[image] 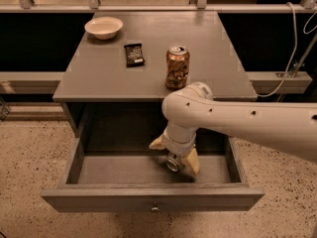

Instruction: Pick 7up can from top drawer and place on counter

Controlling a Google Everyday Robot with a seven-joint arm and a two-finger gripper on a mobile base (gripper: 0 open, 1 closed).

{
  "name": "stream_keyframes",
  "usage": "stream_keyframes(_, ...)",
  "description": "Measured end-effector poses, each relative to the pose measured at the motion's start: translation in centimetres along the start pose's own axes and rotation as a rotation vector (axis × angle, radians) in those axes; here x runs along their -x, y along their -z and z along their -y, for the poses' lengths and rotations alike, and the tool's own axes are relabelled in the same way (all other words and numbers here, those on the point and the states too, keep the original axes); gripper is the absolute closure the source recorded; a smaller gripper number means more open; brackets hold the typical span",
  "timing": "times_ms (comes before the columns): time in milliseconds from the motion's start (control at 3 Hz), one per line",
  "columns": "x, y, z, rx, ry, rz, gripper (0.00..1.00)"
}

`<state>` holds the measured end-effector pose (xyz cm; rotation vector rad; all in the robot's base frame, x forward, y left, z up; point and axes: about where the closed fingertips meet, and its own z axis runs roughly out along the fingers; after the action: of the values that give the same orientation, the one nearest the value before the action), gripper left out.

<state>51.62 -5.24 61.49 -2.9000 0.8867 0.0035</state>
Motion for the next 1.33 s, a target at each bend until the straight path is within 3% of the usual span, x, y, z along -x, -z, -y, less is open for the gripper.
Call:
stream_keyframes(333,-1.3,-1.3,-0.1,-0.016,-0.046,0.001,0.25)
stream_keyframes(667,-2.0,-1.6,-0.5,-0.054,-0.085,0.031,0.56)
stream_keyframes(1000,-2.0,-1.5,-0.5,-0.055,-0.085,0.031,0.81)
stream_keyframes(1333,-1.8,3.6,-1.8,-0.213,-0.085,0.036,1.00)
